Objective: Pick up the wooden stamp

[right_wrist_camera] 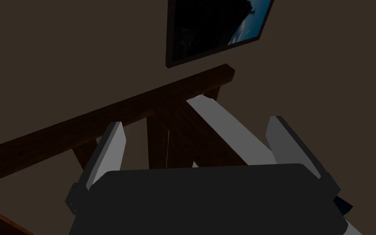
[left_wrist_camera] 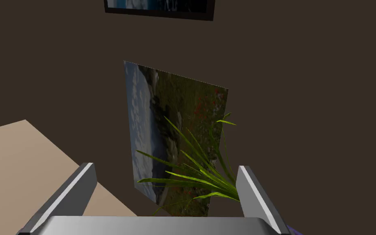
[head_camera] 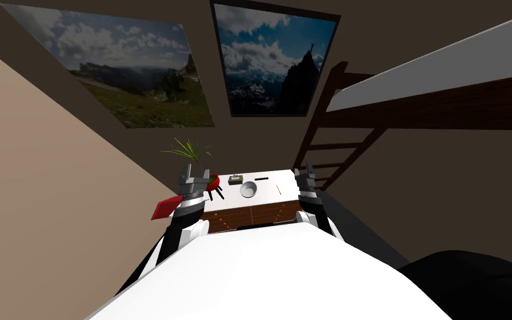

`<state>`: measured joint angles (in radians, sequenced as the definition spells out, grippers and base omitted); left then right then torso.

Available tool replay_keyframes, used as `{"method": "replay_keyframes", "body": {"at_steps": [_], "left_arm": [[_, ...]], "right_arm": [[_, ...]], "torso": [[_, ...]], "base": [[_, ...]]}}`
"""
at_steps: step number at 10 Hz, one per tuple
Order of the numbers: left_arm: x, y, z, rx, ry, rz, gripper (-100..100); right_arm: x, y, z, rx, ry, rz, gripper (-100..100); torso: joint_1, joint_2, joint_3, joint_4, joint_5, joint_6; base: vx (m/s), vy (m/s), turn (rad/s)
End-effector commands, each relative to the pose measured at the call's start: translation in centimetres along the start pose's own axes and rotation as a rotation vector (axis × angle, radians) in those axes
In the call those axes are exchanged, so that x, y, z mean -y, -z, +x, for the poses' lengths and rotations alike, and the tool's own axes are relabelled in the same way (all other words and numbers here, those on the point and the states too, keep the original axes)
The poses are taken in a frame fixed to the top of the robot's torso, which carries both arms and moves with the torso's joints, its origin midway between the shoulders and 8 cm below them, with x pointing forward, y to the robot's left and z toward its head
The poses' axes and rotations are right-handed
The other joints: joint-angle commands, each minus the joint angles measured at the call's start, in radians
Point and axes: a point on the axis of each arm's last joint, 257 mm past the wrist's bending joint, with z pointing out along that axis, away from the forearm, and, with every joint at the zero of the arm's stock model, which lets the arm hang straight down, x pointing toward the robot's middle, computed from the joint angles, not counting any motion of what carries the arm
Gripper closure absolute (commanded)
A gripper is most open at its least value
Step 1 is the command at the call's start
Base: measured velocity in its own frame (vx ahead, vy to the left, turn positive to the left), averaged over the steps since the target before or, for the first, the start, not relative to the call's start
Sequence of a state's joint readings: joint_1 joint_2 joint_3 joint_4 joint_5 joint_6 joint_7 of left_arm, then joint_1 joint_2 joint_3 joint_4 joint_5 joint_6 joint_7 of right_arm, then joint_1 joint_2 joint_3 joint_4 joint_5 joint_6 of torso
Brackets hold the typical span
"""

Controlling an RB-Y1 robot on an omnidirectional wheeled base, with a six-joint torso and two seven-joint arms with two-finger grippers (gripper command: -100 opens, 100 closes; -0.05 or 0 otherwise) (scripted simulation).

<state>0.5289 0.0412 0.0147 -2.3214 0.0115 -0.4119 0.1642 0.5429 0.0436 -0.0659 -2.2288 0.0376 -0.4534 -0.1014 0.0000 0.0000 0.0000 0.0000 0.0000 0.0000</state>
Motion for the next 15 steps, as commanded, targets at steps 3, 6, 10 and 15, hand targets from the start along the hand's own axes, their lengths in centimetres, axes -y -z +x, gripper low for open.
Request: {"method": "replay_keyframes", "body": {"at_steps": [3, 6, 10, 15], "left_arm": [[0.0, 0.0, 0.0, 0.0, 0.0, 0.0, 0], [0.0, 0.0, 0.0, 0.0, 0.0, 0.0, 0], [0.0, 0.0, 0.0, 0.0, 0.0, 0.0, 0], [0.0, 0.0, 0.0, 0.0, 0.0, 0.0, 0]], "right_arm": [[2.0, 0.3, 2.2, -0.119, 0.024, 0.036, -100], [3.7, 0.9, 3.8, -0.211, 0.042, 0.067, -100], [5.9, 2.0, 5.6, -0.321, 0.068, 0.108, -100], [10.1, 4.6, 7.9, -0.488, 0.109, 0.191, -100]], "torso": [[0.002, 0.004, 0.002, 0.001, 0.0, 0.0], [0.002, 0.004, 0.003, 0.001, 0.0, 0.0], [0.002, 0.004, 0.002, 0.001, 0.0, 0.0], [0.001, 0.003, 0.002, 0.001, 0.0, 0.0]], "base": [[-0.07, 0.039, 0.109], [-0.064, 0.037, 0.083], [-0.059, 0.038, 0.115], [-0.046, 0.032, 0.143]]}}
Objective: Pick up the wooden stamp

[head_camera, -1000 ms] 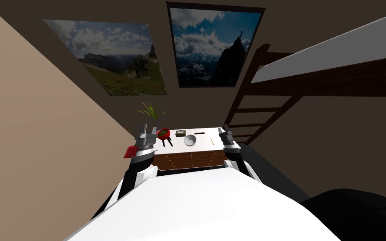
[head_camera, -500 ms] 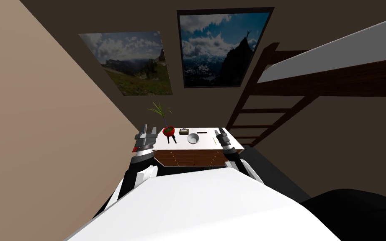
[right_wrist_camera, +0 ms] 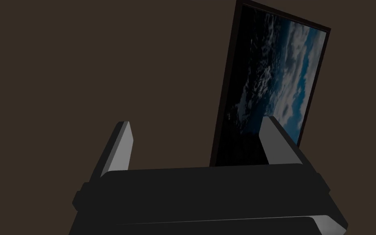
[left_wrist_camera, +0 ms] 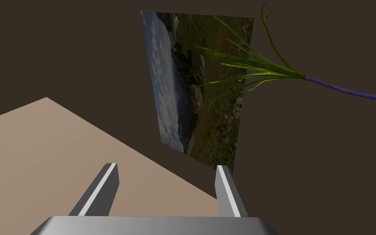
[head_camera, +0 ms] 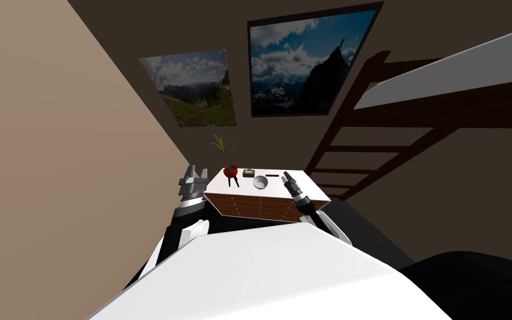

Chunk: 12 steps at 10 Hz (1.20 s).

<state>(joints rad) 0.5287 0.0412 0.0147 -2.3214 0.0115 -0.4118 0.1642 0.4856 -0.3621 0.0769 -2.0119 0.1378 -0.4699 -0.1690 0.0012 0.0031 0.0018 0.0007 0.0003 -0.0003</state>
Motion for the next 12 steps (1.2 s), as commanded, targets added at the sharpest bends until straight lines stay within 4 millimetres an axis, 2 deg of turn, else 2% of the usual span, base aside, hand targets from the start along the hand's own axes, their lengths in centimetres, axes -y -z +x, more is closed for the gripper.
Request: {"method": "replay_keyframes", "body": {"at_steps": [1, 2, 3, 4, 5, 6, 7, 8, 9, 10, 11, 12], "left_arm": [[0.0, 0.0, 0.0, 0.0, 0.0, 0.0, 0], [0.0, 0.0, 0.0, 0.0, 0.0, 0.0, 0], [0.0, 0.0, 0.0, 0.0, 0.0, 0.0, 0], [0.0, 0.0, 0.0, 0.0, 0.0, 0.0, 0], [0.0, 0.0, 0.0, 0.0, 0.0, 0.0, 0], [0.0, 0.0, 0.0, 0.0, 0.0, 0.0, 0], [0.0, 0.0, 0.0, 0.0, 0.0, 0.0, 0], [0.0, 0.0, 0.0, 0.0, 0.0, 0.0, 0], [0.0, 0.0, 0.0, 0.0, 0.0, 0.0, 0], [0.0, 0.0, 0.0, 0.0, 0.0, 0.0, 0], [0.0, 0.0, 0.0, 0.0, 0.0, 0.0, 0], [0.0, 0.0, 0.0, 0.0, 0.0, 0.0, 0]], "right_arm": [[1.0, 0.2, 0.5, -0.038, 0.014, 0.017, -100], [2.6, 0.7, 1.6, -0.089, 0.022, 0.049, -100], [2.6, 0.8, 1.6, -0.101, 0.032, 0.052, -100], [4.4, 1.4, 2.7, -0.15, 0.039, 0.086, -100], [4.5, 1.6, 2.6, -0.166, 0.052, 0.09, -100], [6.2, 2.3, 3.7, -0.212, 0.057, 0.126, -100], [6.4, 2.5, 3.5, -0.231, 0.075, 0.131, -100], [8.2, 3.5, 4.5, -0.282, 0.084, 0.169, -100], [8.4, 3.8, 4.3, -0.297, 0.099, 0.175, -100], [10.3, 5.0, 5.2, -0.346, 0.108, 0.217, -100], [10.4, 5.2, 4.8, -0.363, 0.126, 0.222, -100], [12.3, 6.6, 5.5, -0.414, 0.139, 0.264, -100]], "torso": [[0.0, 0.0, 0.0, 0.0, 0.0, 0.0], [0.0, 0.0, 0.0, 0.0, 0.0, 0.001], [0.0, 0.0, 0.0, 0.0, 0.0, 0.0], [0.0, -0.001, 0.0, 0.0, 0.0, 0.001], [0.0, -0.001, -0.001, 0.0, 0.0, 0.0], [-0.001, -0.001, 0.0, 0.0, 0.0, 0.001], [-0.001, -0.001, 0.0, 0.0, 0.0, 0.0], [-0.001, -0.001, 0.0, 0.0, 0.0, 0.001], [-0.001, -0.001, -0.001, 0.0, 0.0, 0.0], [-0.002, -0.001, -0.001, 0.0, 0.0, 0.001], [-0.002, -0.001, -0.001, 0.0, 0.0, 0.0], [-0.002, -0.002, -0.001, 0.0, 0.0, 0.001]], "base": [[-0.042, 0.025, 0.094], [-0.045, 0.039, 0.192], [-0.029, 0.03, 0.117], [-0.03, 0.029, 0.266], [-0.029, 0.02, 0.113], [-0.037, 0.026, 0.235], [-0.03, 0.016, 0.14], [-0.03, 0.019, 0.269], [-0.022, 0.011, 0.137], [-0.022, 0.013, 0.292], [-0.018, 0.003, 0.139], [-0.02, 0.008, 0.32]]}}
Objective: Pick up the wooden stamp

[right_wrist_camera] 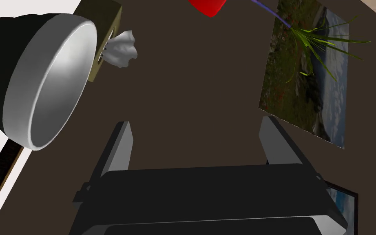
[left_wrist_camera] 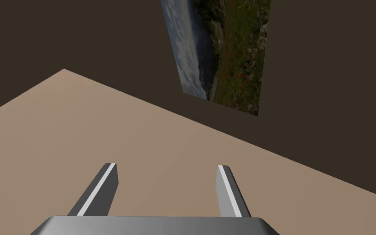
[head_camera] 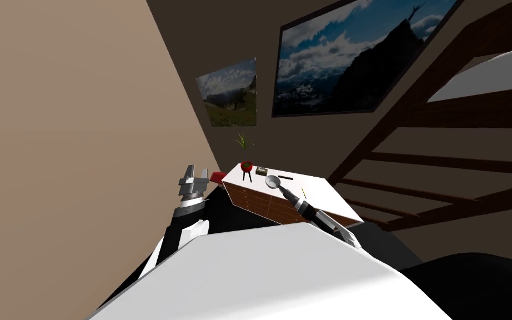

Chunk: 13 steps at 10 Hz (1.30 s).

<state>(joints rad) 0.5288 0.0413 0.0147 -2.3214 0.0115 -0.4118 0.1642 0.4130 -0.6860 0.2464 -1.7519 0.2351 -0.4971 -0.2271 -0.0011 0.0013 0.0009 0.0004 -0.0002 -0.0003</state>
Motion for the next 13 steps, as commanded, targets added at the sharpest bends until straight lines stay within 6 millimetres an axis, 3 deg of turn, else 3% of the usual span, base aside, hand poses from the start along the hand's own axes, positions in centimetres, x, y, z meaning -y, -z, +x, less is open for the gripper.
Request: {"method": "replay_keyframes", "body": {"at_steps": [1, 2, 5, 6, 7, 8, 9, 10, 13], "left_arm": [[0.0, 0.0, 0.0, 0.0, 0.0, 0.0, 0], [0.0, 0.0, 0.0, 0.0, 0.0, 0.0, 0], [0.0, 0.0, 0.0, 0.0, 0.0, 0.0, 0], [0.0, 0.0, 0.0, 0.0, 0.0, 0.0, 0], [0.0, 0.0, 0.0, 0.0, 0.0, 0.0, 0], [0.0, 0.0, 0.0, 0.0, 0.0, 0.0, 0], [0.0, 0.0, 0.0, 0.0, 0.0, 0.0, 0], [0.0, 0.0, 0.0, 0.0, 0.0, 0.0, 0], [0.0, 0.0, 0.0, 0.0, 0.0, 0.0, 0]], "right_arm": [[1.3, 0.7, 0.5, -0.042, 0.024, 0.032, -100], [3.2, 1.5, 1.7, -0.096, 0.039, 0.071, -100], [6.2, 3.4, 2.0, -0.172, 0.086, 0.143, -100], [8.5, 4.7, 2.9, -0.225, 0.102, 0.193, -100], [8.7, 5.1, 2.5, -0.236, 0.119, 0.202, -100], [10.7, 6.7, 3.1, -0.29, 0.141, 0.249, -100], [11.1, 7.1, 2.6, -0.297, 0.154, 0.264, -100], [12.9, 8.7, 3.1, -0.349, 0.175, 0.306, -100], [15.7, 11.8, 2.0, -0.413, 0.227, 0.388, -100]], "torso": [[0.0, 0.0, 0.0, 0.0, 0.0, 0.0], [0.0, 0.0, 0.0, 0.0, 0.0, 0.001], [-0.001, 0.0, 0.0, 0.0, 0.0, 0.0], [-0.002, 0.0, 0.0, 0.0, 0.0, 0.001], [-0.002, 0.0, 0.0, 0.0, 0.0, 0.0], [-0.002, 0.0, 0.0, 0.0, 0.0, 0.002], [-0.003, 0.0, 0.0, 0.0, -0.001, 0.001], [-0.003, -0.001, 0.0, 0.0, -0.001, 0.001], [-0.003, -0.001, 0.0, 0.0, -0.001, 0.0]], "base": [[-0.014, 0.0, 0.166], [-0.015, 0.0, 0.346], [-0.013, -0.013, 0.199], [-0.019, -0.013, 0.402], [-0.015, -0.025, 0.189], [-0.015, -0.035, 0.266], [-0.012, -0.034, 0.211], [-0.018, -0.032, 0.322], [-0.019, -0.041, 0.271]]}}
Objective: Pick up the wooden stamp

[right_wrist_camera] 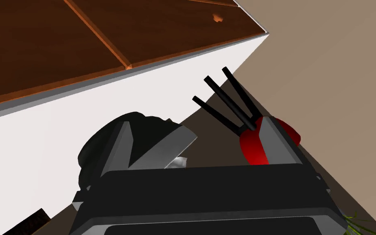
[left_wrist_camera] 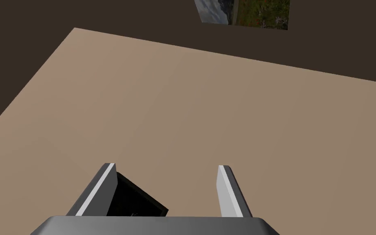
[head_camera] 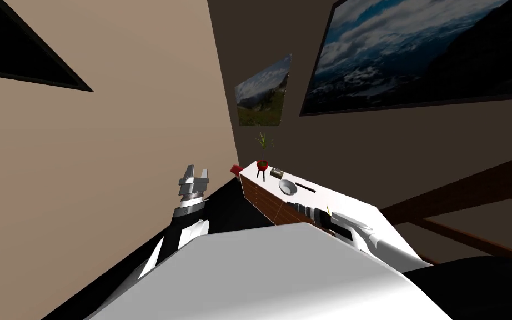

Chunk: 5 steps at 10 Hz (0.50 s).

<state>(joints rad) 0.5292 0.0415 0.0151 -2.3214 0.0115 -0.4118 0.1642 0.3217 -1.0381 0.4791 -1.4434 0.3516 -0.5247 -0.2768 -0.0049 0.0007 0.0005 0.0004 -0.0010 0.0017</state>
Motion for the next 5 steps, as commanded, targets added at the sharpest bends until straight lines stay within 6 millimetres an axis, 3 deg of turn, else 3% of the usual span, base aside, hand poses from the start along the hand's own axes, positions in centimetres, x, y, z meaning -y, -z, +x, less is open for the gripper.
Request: {"method": "replay_keyframes", "body": {"at_steps": [1, 2, 3, 4, 5], "left_arm": [[0.0, 0.0, 0.0, 0.0, 0.0, 0.0, 0], [0.0, 0.0, 0.0, 0.0, 0.0, 0.0, 0], [0.0, 0.0, 0.0, 0.0, 0.0, 0.0, 0], [0.0, 0.0, 0.0, 0.0, 0.0, 0.0, 0], [0.0, 0.0, 0.0, 0.0, 0.0, 0.0, 0]], "right_arm": [[3.0, 1.8, 1.1, -0.061, 0.032, 0.065, -100], [4.0, 2.4, 0.9, -0.065, 0.039, 0.09, -100], [6.5, 3.8, 1.8, -0.112, 0.057, 0.145, -100], [6.9, 4.4, 1.3, -0.117, 0.071, 0.157, -100], [9.1, 6.0, 1.9, -0.162, 0.093, 0.209, -100]], "torso": [[0.0, 0.0, 0.0, 0.0, 0.0, 0.0], [0.0, 0.0, 0.0, 0.0, 0.0, -0.001], [0.0, 0.0, 0.0, 0.0, 0.0, 0.0], [-0.001, 0.0, 0.0, 0.0, 0.0, -0.001], [-0.001, -0.001, 0.0, 0.0, 0.0, 0.0]], "base": [[-0.028, -0.051, 0.374], [-0.019, -0.053, 0.201], [-0.018, -0.061, 0.317], [-0.015, -0.058, 0.243], [-0.025, -0.07, 0.385]]}}
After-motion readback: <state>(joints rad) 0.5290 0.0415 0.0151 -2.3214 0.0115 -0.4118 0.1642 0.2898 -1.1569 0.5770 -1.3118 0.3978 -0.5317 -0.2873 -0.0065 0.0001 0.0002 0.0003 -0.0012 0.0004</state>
